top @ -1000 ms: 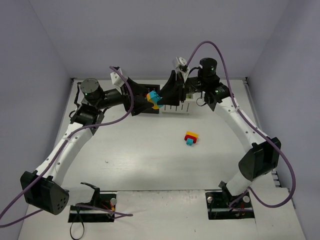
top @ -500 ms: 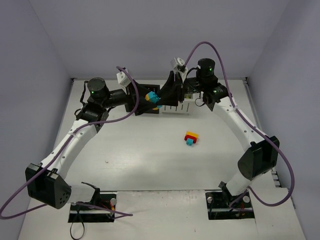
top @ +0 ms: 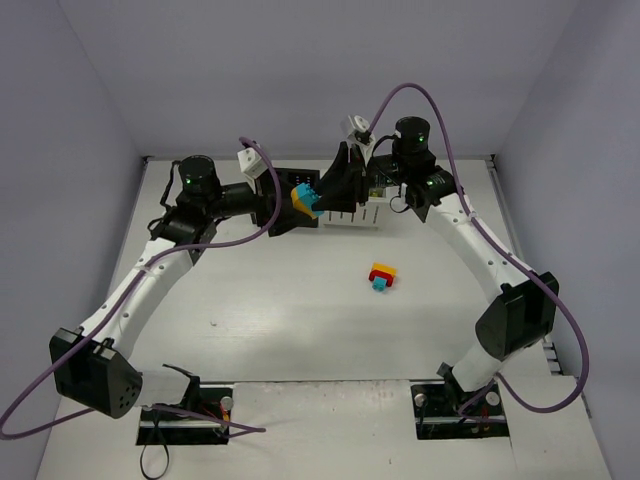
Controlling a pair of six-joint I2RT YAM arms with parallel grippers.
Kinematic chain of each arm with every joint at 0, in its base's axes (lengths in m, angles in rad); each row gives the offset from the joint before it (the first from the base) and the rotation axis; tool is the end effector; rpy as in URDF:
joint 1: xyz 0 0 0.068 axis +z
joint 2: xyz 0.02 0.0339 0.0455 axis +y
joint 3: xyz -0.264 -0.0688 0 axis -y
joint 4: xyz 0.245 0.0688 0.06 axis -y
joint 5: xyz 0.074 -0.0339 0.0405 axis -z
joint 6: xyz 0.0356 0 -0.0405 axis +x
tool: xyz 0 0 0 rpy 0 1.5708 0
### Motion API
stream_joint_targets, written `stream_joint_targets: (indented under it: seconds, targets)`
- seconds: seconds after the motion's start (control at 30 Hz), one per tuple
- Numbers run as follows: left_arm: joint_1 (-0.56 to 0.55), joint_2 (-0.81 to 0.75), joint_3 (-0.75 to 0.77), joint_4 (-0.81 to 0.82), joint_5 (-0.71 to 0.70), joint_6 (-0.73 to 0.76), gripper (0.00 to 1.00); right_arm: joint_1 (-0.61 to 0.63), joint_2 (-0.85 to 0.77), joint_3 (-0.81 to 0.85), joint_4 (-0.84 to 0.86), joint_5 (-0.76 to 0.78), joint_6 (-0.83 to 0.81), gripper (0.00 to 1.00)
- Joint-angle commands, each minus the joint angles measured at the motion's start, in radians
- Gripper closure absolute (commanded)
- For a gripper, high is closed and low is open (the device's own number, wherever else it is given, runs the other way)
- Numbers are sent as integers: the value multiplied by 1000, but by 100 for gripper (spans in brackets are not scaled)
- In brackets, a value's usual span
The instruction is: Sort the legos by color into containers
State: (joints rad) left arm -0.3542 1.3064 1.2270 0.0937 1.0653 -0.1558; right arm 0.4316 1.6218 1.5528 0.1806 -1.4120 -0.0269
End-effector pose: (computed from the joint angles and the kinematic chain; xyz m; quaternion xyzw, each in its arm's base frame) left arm 0.2623 -0.1302 0.4100 0.4198 0.5660 -0.4997 0.5037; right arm 0.3133 0.1830 0.4290 -0.5863 0.3841 0.5376 0.4688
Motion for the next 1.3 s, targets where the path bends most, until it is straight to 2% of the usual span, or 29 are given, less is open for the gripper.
stream_joint_targets:
  seconds: [0.0,0.37,0.47,0.5,0.57,0.6,0.67,0.7,1.03,1.27]
  targets:
    - [1,-25,66,41,35,33,34,-5,-25,21,92,-34,8,100]
    - [0,-27,60,75,32,2,36,-5,-39,1,92,-35,7,100]
    - [0,-32,58,72,25,2,46,-5,-42,-2,94,-33,7,100]
    - [1,-32,58,72,24,1,54,-5,-42,0,94,-33,7,100]
    - [1,-33,60,75,13,-4,61,-5,-42,-2,92,-33,7,100]
    - [1,-33,62,78,10,-5,74,-5,-42,-3,92,-31,7,100]
    - [1,-36,62,78,5,-5,88,-7,-46,-10,92,-30,5,100]
    - [3,-36,60,72,4,-4,100,-10,-48,-17,92,-28,5,100]
    - [30,-65,-11,-3,-10,54,100,-56,-86,-62,92,-21,18,100]
    - [58,-99,-75,-52,-22,87,100,-137,-114,-89,92,-19,27,100]
